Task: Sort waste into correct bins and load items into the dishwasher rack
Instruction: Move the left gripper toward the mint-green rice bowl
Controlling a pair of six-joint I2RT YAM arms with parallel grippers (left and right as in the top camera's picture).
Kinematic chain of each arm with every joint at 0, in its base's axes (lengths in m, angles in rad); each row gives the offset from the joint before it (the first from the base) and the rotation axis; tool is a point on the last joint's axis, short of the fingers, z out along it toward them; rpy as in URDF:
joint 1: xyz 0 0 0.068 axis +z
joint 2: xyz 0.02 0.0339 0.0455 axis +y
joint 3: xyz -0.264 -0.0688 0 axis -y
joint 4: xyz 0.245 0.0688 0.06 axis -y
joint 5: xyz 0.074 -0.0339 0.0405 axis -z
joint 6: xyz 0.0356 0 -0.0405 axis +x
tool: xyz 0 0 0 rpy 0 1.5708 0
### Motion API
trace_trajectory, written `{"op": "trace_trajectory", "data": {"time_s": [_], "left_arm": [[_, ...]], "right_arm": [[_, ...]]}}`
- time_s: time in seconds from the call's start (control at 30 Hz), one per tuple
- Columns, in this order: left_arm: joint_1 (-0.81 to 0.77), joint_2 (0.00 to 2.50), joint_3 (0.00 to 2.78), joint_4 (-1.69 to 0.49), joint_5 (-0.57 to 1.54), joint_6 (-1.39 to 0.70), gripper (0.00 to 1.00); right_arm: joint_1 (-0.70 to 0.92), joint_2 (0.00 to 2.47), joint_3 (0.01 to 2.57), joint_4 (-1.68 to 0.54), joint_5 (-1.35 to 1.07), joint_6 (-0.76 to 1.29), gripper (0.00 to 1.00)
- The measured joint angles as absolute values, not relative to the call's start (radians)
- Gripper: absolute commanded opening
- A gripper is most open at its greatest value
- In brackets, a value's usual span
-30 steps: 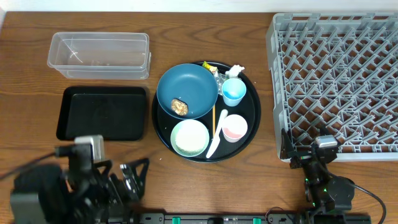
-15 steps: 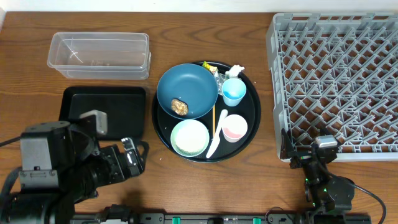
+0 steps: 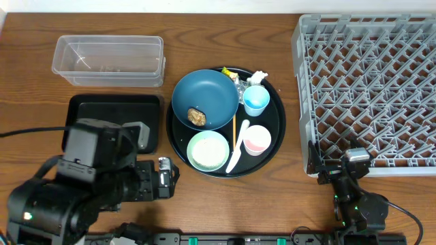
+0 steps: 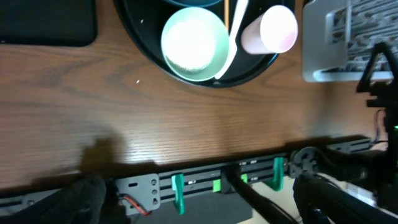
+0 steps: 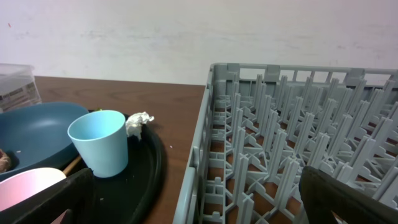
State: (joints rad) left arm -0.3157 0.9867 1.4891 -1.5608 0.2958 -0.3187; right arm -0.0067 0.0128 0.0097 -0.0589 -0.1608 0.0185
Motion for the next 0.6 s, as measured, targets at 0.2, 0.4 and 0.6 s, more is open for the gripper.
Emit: {"op": "trace_trajectory", "data": {"time_s": [0.2, 0.4, 0.6], "left_arm": [[-0.469, 1.035, 1.489, -1.472, 0.205, -0.399, 0.98], [-0.501, 1.136, 1.463, -1.406, 0.155, -0.422, 0.98], [-0.503, 1.243, 1.441, -1.409, 0.178, -0.403, 0.98]], "right_arm": [[-0.007, 0.013, 0.010, -0.059, -0.161, 0.019, 0.99], [-0.007, 0.013, 0.010, -0.059, -0.161, 0.019, 0.99], [-0.007, 0.013, 0.010, -0.059, -0.161, 0.018, 0.99]]}}
